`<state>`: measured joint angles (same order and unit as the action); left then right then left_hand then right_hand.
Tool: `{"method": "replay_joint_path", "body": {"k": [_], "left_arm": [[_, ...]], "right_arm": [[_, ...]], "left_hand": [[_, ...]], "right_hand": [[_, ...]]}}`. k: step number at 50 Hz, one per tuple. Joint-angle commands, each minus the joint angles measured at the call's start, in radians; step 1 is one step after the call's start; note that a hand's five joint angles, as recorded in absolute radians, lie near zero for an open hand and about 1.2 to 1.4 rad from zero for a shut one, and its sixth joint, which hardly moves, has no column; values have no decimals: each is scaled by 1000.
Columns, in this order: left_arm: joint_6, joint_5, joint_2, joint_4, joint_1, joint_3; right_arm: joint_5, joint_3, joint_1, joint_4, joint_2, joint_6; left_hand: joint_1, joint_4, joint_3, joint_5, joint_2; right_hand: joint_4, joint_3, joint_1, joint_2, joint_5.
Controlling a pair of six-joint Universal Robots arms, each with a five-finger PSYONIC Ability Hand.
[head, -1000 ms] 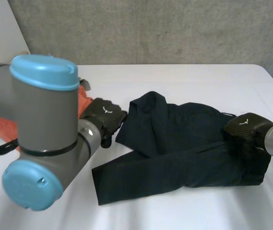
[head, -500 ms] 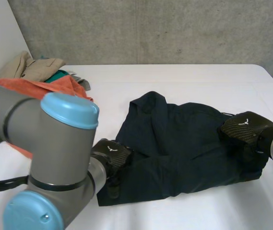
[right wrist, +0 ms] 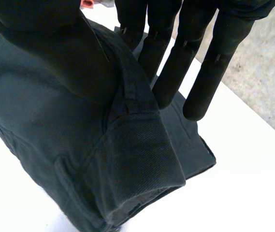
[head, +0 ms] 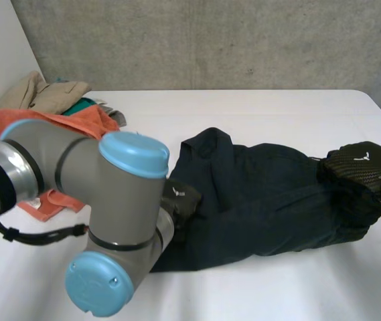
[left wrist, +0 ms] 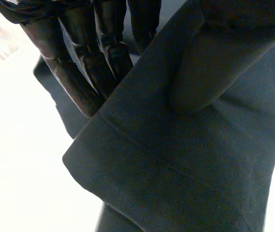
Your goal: Fold the laundry.
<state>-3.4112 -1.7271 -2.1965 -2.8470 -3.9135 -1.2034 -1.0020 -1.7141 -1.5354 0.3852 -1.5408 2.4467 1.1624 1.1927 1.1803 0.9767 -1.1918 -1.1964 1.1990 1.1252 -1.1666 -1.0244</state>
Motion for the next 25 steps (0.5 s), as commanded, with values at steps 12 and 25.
{"method": "replay_joint_path", "body": {"k": [12,25], "left_arm": [[-381,89,-262,-353,-98,479],[-402,89,-502,-474,-104,736]], "right_arm": [[-319,422,-126,-316,485,97],[-484,534,-201,-765,754,23]], "left_hand": [[234,204,216,245,-204],[-988,-1018,-1006,-977,1017]], "right_hand": [[-200,197,271,-230,-197],[1022,-1024,-951,992,1024]]}}
